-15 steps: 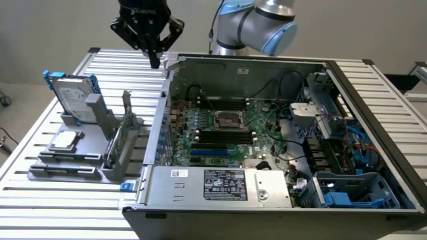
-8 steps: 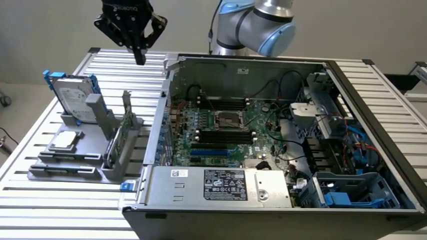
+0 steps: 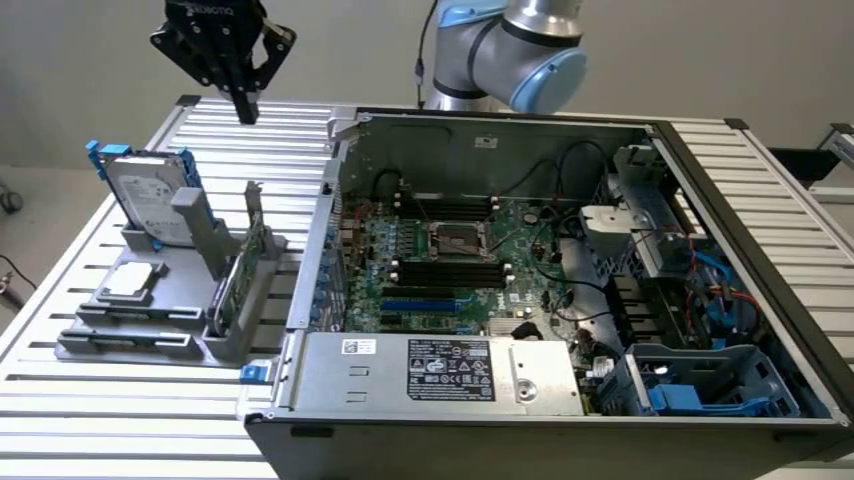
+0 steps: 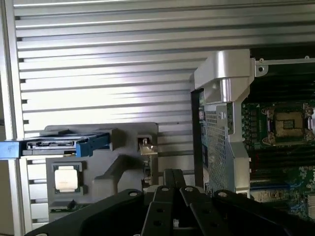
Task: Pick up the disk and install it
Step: 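Reach for the disk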
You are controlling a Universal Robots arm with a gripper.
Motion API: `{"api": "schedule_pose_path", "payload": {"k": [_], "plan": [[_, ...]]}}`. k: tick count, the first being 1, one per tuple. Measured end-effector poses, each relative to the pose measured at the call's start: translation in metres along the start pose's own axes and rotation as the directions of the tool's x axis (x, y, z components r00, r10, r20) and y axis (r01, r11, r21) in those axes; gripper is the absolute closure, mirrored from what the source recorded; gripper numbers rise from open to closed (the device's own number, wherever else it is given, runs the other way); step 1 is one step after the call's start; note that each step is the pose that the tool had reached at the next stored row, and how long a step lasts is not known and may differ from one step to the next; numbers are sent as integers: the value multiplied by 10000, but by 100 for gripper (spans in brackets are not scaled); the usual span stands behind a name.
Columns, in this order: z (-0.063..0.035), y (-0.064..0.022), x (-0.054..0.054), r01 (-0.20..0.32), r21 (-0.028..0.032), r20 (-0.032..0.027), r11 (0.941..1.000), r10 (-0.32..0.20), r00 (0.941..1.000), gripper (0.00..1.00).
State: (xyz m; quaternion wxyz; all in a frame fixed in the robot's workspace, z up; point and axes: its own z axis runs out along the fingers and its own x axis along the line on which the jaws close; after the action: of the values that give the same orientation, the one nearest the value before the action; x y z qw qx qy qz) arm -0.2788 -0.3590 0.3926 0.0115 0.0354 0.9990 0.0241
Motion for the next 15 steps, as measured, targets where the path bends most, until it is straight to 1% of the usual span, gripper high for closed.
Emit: {"api": "schedule_pose_path", "payload": {"k": [15], "plan": [[-10, 53, 688, 0, 0, 0, 10000, 0, 10000, 89]]}}
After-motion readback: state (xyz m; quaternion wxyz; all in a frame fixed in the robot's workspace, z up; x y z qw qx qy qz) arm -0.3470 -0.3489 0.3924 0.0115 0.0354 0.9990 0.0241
